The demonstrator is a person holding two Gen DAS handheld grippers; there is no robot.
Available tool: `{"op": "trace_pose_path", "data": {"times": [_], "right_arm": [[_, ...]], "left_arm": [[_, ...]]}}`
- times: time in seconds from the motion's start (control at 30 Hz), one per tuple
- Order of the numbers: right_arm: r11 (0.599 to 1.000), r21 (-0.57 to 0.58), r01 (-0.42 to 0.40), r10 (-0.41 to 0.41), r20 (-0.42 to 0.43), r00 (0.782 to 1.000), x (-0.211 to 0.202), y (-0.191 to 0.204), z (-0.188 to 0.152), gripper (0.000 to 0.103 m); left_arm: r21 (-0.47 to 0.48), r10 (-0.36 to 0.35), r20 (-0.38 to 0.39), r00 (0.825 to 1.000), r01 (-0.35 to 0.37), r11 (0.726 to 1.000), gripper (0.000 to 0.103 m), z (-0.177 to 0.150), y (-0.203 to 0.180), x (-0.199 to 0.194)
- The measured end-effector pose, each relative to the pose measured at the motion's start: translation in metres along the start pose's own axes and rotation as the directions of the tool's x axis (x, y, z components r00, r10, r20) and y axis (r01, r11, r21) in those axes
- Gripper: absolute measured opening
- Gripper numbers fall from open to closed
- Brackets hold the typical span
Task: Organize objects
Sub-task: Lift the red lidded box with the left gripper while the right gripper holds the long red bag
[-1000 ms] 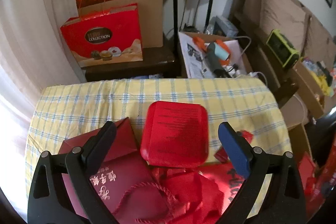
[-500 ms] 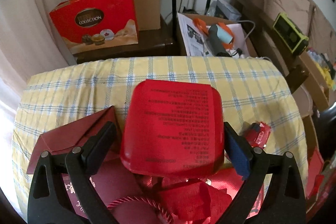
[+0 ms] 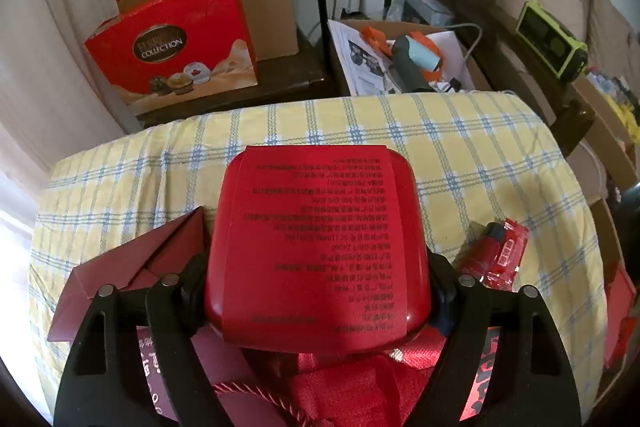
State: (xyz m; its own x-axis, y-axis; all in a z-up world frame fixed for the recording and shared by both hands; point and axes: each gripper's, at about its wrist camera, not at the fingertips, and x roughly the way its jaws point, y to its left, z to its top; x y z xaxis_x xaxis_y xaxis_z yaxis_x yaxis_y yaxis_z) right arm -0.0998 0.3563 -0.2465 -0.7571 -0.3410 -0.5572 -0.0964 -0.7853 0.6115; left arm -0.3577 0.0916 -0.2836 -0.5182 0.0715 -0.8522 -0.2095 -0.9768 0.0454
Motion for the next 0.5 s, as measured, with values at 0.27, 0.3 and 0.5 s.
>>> {"op": "trace_pose_path", "data": {"times": [0.27, 0.3, 0.5], "right_arm": [[1.000, 0.000, -0.014, 0.014, -0.003, 1.000, 0.000, 0.001, -0.002, 0.036], [1.000, 0.000, -0.015, 0.015, -0.001, 1.000, -0.001, 0.002, -0.002, 0.036], [1.000, -0.010, -0.011, 0.011, 0.022, 1.000, -0.014, 0.005, 0.000, 0.036]], "left_arm": [[-0.023, -0.090, 0.060, 0.994, 0.091, 0.996, 0.079, 0.001, 0.002, -0.035], [-0.024, -0.101, 0.062, 0.993, 0.103, 0.994, 0.079, 0.001, 0.002, -0.040], [-0.024, -0.189, 0.119, 0.975, 0.193, 0.981, 0.079, -0.008, 0.004, -0.085]]}}
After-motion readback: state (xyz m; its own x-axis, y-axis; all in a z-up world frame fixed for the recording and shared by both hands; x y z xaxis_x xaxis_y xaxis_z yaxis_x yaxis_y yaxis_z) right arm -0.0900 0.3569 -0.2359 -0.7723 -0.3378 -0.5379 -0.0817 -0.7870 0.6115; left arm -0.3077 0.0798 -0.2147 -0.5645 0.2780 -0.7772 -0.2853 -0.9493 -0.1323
